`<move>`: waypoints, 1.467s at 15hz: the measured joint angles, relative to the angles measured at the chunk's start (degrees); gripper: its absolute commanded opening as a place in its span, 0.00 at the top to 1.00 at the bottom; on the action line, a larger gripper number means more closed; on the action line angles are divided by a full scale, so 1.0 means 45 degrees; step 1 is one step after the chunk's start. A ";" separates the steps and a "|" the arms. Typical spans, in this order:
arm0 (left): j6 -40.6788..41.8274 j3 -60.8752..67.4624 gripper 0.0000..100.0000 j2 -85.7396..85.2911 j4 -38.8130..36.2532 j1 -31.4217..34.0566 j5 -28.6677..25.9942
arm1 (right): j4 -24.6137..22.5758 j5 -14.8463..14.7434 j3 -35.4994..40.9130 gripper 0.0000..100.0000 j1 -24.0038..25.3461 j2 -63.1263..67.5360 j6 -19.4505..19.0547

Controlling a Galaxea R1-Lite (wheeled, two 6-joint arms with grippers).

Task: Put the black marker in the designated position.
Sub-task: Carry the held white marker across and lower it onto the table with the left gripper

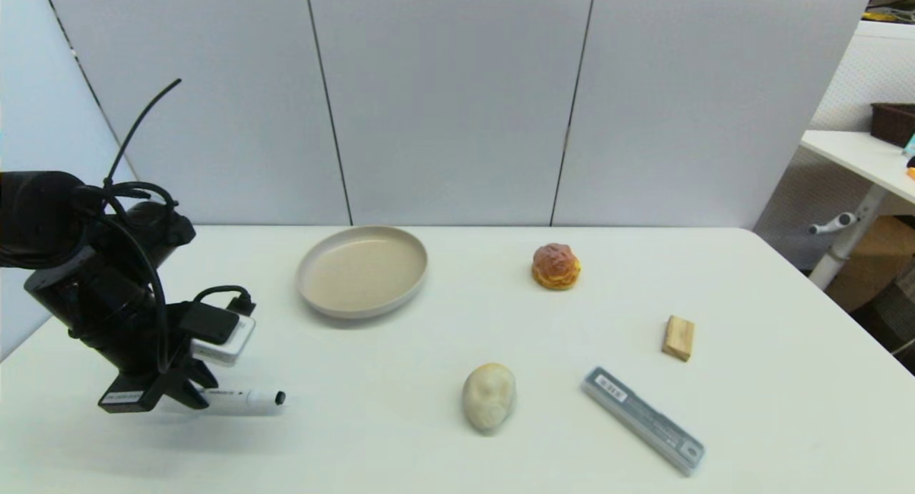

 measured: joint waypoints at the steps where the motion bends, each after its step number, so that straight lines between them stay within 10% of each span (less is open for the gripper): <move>1: -0.0190 -0.0195 1.00 -0.0263 0.0024 -0.0157 -0.0038 | 0.0000 0.0000 0.0000 0.00 0.0000 0.0000 0.0003; 11: -0.5941 -0.5377 1.00 -0.1317 -0.0111 -0.5339 0.0322 | -0.0005 0.0000 0.0000 0.00 0.0000 0.0000 0.0003; 22: -1.9332 -0.9213 1.00 0.2983 -0.4161 -0.9311 0.3413 | 0.0000 0.0005 0.0000 0.00 0.0000 0.0000 0.0003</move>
